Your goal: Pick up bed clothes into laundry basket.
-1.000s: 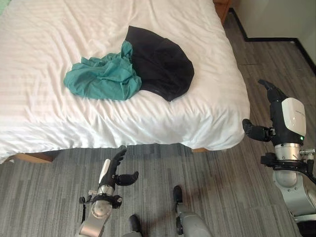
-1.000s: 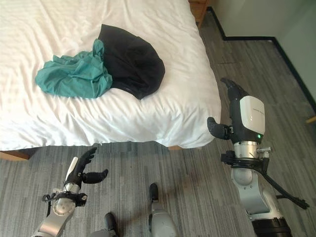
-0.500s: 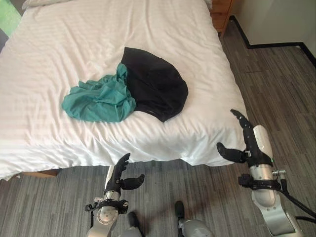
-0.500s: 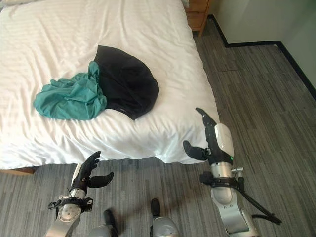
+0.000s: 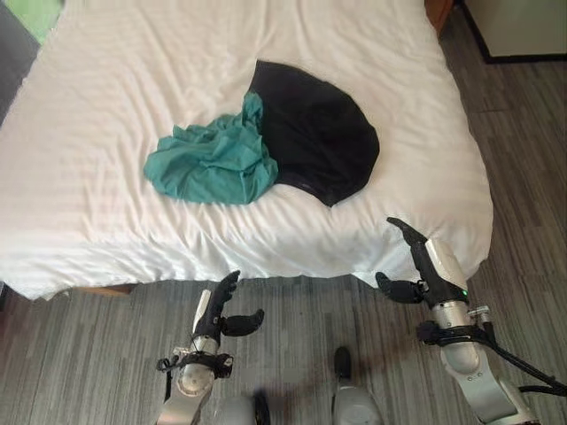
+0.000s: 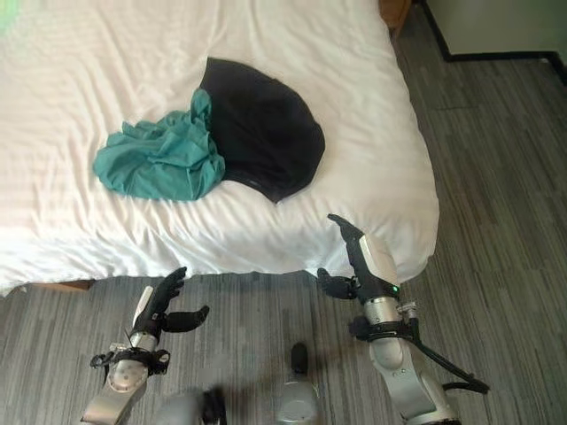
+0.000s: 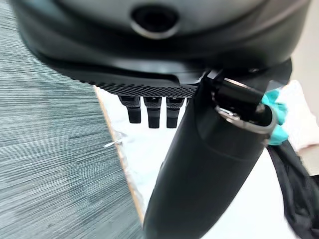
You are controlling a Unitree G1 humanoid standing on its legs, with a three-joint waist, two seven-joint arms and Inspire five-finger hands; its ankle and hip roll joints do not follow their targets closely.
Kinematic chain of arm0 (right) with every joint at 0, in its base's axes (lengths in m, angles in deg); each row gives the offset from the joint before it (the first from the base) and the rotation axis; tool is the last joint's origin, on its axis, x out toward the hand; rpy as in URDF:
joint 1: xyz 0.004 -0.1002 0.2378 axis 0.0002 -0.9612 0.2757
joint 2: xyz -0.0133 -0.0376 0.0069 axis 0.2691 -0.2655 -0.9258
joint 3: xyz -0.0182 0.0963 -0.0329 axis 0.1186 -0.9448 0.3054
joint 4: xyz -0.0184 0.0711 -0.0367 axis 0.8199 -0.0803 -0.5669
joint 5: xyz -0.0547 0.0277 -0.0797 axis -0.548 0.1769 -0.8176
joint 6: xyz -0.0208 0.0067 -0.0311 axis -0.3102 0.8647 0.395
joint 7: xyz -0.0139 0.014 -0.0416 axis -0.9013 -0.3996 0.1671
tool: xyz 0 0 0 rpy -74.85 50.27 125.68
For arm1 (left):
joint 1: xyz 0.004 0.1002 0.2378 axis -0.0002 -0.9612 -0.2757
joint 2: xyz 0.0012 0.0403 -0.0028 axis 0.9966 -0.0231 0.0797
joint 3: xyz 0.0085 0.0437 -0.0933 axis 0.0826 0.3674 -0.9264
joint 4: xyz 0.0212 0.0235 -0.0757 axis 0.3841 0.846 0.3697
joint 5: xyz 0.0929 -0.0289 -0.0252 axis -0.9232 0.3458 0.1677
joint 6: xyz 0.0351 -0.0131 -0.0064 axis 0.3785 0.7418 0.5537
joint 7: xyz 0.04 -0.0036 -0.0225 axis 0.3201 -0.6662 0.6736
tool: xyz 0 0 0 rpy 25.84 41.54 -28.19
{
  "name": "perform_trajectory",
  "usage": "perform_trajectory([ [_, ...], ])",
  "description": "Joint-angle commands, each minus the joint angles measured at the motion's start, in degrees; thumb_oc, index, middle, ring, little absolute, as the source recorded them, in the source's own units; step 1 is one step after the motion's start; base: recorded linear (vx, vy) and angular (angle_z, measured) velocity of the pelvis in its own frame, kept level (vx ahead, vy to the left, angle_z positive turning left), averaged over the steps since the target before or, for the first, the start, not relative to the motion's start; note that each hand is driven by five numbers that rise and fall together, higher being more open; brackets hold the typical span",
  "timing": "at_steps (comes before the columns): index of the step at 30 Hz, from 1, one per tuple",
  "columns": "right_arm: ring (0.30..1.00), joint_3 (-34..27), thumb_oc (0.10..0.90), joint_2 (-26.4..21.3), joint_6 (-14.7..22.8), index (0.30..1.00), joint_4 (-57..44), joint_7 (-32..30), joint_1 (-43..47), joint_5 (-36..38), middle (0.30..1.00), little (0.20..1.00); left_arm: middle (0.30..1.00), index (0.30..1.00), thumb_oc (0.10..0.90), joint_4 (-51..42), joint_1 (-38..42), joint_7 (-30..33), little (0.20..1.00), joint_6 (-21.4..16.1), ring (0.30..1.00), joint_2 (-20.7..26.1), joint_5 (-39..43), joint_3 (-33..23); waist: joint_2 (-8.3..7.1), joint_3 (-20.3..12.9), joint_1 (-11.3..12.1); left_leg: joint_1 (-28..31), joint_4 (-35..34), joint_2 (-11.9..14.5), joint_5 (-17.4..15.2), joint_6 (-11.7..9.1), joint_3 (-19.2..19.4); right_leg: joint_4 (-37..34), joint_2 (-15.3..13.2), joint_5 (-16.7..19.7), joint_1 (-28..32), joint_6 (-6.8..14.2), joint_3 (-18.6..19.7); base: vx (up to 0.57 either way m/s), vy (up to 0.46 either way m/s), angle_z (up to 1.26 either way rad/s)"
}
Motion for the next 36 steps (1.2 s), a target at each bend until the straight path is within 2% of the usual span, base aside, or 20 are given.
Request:
perform_trajectory([
  [1, 0.900, -0.62, 0.800, 0.30, 2.58, 0.900, -2.53, -2.19, 0.55, -0.12, 0.900, 0.900, 0.900, 0.900, 0.800, -5.41, -0.03, 0.74, 0.900, -4.27, 0.900, 2.24, -1.33, -2.82, -1.78, -6.29, -0.03, 17.20, -11.97, 2.66, -12.47, 3.91, 1.70, -7.87, 8.07, 3.60, -10.50, 3.89, -1.45, -0.45, 0.285, 0.24],
  [2, 0.900, -1.75, 0.800, 1.37, 2.31, 0.900, -2.81, -2.20, -0.64, -0.68, 0.900, 0.900, 0.900, 0.900, 0.800, -5.41, 0.17, 0.45, 0.900, -3.85, 0.900, 2.11, -2.18, -2.95, -1.95, -6.28, -0.30, 18.88, -17.83, 1.58, -16.22, 5.08, 3.61, -7.79, 7.54, 4.59, -11.87, 4.96, -1.60, -0.42, 0.205, -0.02],
  [5, 0.900, -2.98, 0.800, 2.92, 2.04, 0.900, -2.80, -2.61, -2.22, -1.18, 0.900, 0.900, 0.900, 0.900, 0.800, -5.19, 0.67, 0.21, 0.900, -3.56, 0.900, 2.55, -3.13, -2.81, -3.05, -6.24, -0.39, 18.72, -21.35, 0.31, -16.49, 5.83, 3.94, -7.35, 5.89, 5.59, -13.48, 5.94, -2.27, -0.33, 0.169, 0.06],
  [6, 0.900, -4.03, 0.800, 6.86, 1.41, 0.900, -2.47, -2.51, -4.63, 0.03, 0.900, 0.900, 0.900, 0.900, 0.800, -4.20, 1.15, -0.06, 0.900, -3.43, 0.900, 3.14, -4.54, -2.88, -4.02, -4.00, -1.21, 19.57, -28.69, -2.57, -14.15, 7.03, 3.62, -4.38, 4.92, 7.92, -16.19, 11.12, 1.34, -0.87, 0.394, 0.53],
  [7, 0.900, -3.71, 0.800, 8.15, 0.90, 0.900, -1.97, -2.61, -4.97, -0.39, 0.900, 0.900, 0.900, 0.900, 0.800, -4.23, 1.33, -0.02, 0.900, -3.11, 0.900, 3.73, -4.64, -2.99, -4.01, -3.05, -0.91, 17.91, -30.12, -3.56, -12.00, 8.27, 3.99, 0.88, 5.51, 4.10, -16.11, 10.53, 4.83, -0.88, 0.386, 0.70],
  [9, 0.900, -3.39, 0.800, 8.51, 0.93, 0.900, -1.62, -2.90, -5.04, -0.54, 0.900, 0.900, 0.900, 0.900, 0.800, -4.39, 1.05, -0.16, 0.900, -2.98, 0.900, 4.12, -4.26, -3.10, -4.26, -2.95, -0.10, 16.27, -30.31, -4.33, -10.50, 8.80, 4.88, 4.80, 5.25, 2.47, -14.78, 9.16, 5.22, -0.44, 0.116, 0.33],
  [11, 0.900, -3.38, 0.800, 8.54, 0.93, 0.900, -1.62, -2.90, -5.03, -0.54, 0.900, 0.900, 0.900, 0.900, 0.800, -4.39, 1.05, -0.16, 0.900, -2.97, 0.900, 4.15, -4.25, -3.11, -4.34, -3.00, -0.06, 16.22, -30.31, -4.42, -10.46, 8.81, 4.91, 4.89, 5.20, 2.44, -14.90, 9.16, 5.30, -0.42, 0.120, -0.61],
  [12, 0.900, -3.32, 0.800, 9.04, 1.14, 0.900, -2.37, -3.33, -5.09, -0.70, 0.900, 0.900, 0.900, 0.900, 0.800, -4.70, -0.36, -0.55, 0.900, -2.33, 0.900, 4.99, -3.62, -3.03, -3.07, -3.18, 1.44, 11.73, -30.31, -3.54, -6.89, 10.76, 6.88, 18.42, 6.46, -2.37, -10.60, 7.23, 4.97, -0.78, 0.221, -0.26],
  [13, 0.900, -3.45, 0.800, 9.42, 1.16, 0.900, -2.72, -3.47, -5.15, -0.72, 0.900, 0.900, 0.900, 0.900, 0.800, -4.75, -0.92, -0.50, 0.900, -1.76, 0.900, 5.27, -3.74, -3.11, -2.78, -3.72, 2.10, 9.86, -30.37, -3.12, -5.49, 11.47, 7.58, 23.94, 7.10, -4.12, -9.65, 6.78, 5.80, -0.96, 0.257, 0.08],
  [17, 0.900, -2.92, 0.800, 10.81, 1.20, 0.900, -3.28, -4.15, -4.54, -0.53, 0.900, 0.900, 0.900, 0.900, 0.800, -4.88, -1.25, 0.62, 0.900, -1.00, 0.900, 5.67, -4.26, -3.68, -2.09, -5.36, 4.92, 4.44, -30.21, -1.94, -1.69, 12.55, 10.09, 37.37, 7.56, -6.08, -3.84, 6.73, 8.43, -0.46, 0.066, 0.20],
  [20, 0.900, -2.48, 0.800, 11.36, 1.17, 0.900, -3.85, -4.54, -3.62, -0.16, 0.900, 0.900, 0.900, 0.900, 0.800, -5.79, -1.38, 1.45, 0.900, -1.09, 0.900, 5.30, -3.42, -3.95, -3.21, -7.46, 7.64, 0.41, -29.67, -1.29, 0.48, 12.15, 12.29, 30.63, 4.04, -3.89, 3.61, 6.78, 9.02, -0.41, -0.109, -0.94],
  [22, 0.900, -1.96, 0.800, 11.41, 1.27, 0.900, -4.42, -4.57, -3.05, 0.12, 0.900, 0.900, 0.900, 0.900, 0.800, -6.21, -1.21, 2.12, 0.900, -1.38, 0.900, 5.27, -3.29, -4.15, -4.62, -8.94, 10.18, -2.26, -28.98, -1.52, 1.83, 11.98, 14.08, 22.21, -0.12, -2.46, 8.60, 7.38, 8.95, -0.36, -0.175, -1.27],
  [23, 0.900, -1.77, 0.800, 11.76, 1.24, 0.900, -4.72, -4.48, -2.70, 0.91, 0.900, 0.900, 0.900, 0.900, 0.800, -6.18, -1.40, 1.95, 0.900, -1.31, 0.900, 5.01, -2.95, -3.79, -5.91, -9.62, 10.75, -3.31, -28.49, -2.25, 2.10, 11.60, 14.32, 14.86, -0.31, -7.44, 11.96, 6.71, 9.17, -0.30, -0.150, -0.72],
  [24, 0.900, -1.33, 0.800, 11.76, 1.17, 0.900, -4.79, -4.17, -2.62, 1.47, 0.900, 0.900, 0.900, 0.900, 0.800, -6.28, -1.60, 2.14, 0.900, -1.28, 0.900, 4.75, -2.90, -3.94, -6.17, -9.86, 11.07, -4.42, -28.01, -1.41, 3.20, 10.91, 14.52, 10.30, 0.35, -10.49, 13.83, 6.60, 10.17, -0.37, -0.166, -0.35],
  [26, 0.900, 0.15, 0.800, 11.77, 1.51, 0.900, -4.98, -4.00, -1.71, 2.20, 0.900, 0.900, 0.900, 0.900, 0.800, -6.35, -1.45, 2.57, 0.900, -1.84, 0.900, 4.14, -2.74, -4.69, -5.13, -9.53, 12.20, -7.91, -23.59, 2.20, 4.76, 9.17, 17.46, 1.87, 1.83, -14.44, 15.62, 5.53, 9.35, -0.35, -0.134, -0.56],
  [28, 0.900, 1.01, 0.800, 11.42, 1.69, 0.900, -5.22, -3.85, -1.06, 2.34, 0.900, 0.900, 0.900, 0.900, 0.800, -6.70, -1.56, 2.78, 0.900, -1.99, 0.900, 3.73, -2.38, -4.79, -4.50, -9.09, 12.65, -8.76, -22.41, 3.79, 5.75, 8.41, 18.51, -0.62, 2.46, -15.67, 16.35, 4.79, 9.29, -0.32, -0.121, -0.84],
  [29, 0.900, 2.11, 0.800, 10.72, 2.01, 0.900, -5.31, -3.27, -0.76, 2.81, 0.900, 0.900, 0.900, 0.900, 0.800, -6.98, -1.78, 2.71, 0.900, -2.36, 0.900, 3.27, -1.93, -4.69, -3.80, -8.43, 13.13, -9.50, -22.89, 5.42, 8.09, 7.22, 18.96, -3.76, 3.72, -15.98, 16.62, 4.08, 9.29, -0.39, -0.154, -0.84],
  [33, 0.900, 2.95, 0.800, 10.00, 1.91, 0.900, -3.30, -2.48, -1.45, 4.40, 0.900, 0.900, 0.900, 0.900, 0.800, -5.98, -1.46, 2.19, 0.900, -2.35, 0.900, 1.85, -1.36, -3.84, -1.97, -6.20, 12.87, -10.42, -25.44, 7.14, 12.22, 4.60, 18.74, -8.10, 6.64, -14.18, 17.29, 2.87, 7.90, -0.40, -0.163, -0.27],
  [35, 0.900, 3.02, 0.800, 9.46, 1.92, 0.900, -1.87, -2.36, -1.84, 5.90, 0.900, 0.900, 0.900, 0.900, 0.800, -5.48, -1.12, 1.89, 0.900, -2.76, 0.900, 1.56, -0.71, -3.30, -2.39, -4.52, 12.34, -11.18, -22.08, 6.03, 10.11, 3.94, 16.18, -8.17, 6.30, -12.74, 16.32, 2.08, 6.94, -0.45, -0.123, 0.22],
  [36, 0.900, 3.37, 0.800, 9.03, 1.88, 0.900, -0.58, -1.86, -2.21, 6.58, 0.900, 0.900, 0.900, 0.900, 0.800, -5.61, -1.11, 1.15, 0.900, -3.12, 0.900, 1.74, -0.23, -2.85, -3.52, -4.18, 11.56, -10.61, -16.19, 3.66, 5.05, 4.64, 12.90, -8.82, 5.20, -11.13, 15.08, 1.76, 5.89, -0.41, -0.098, 0.22],
])
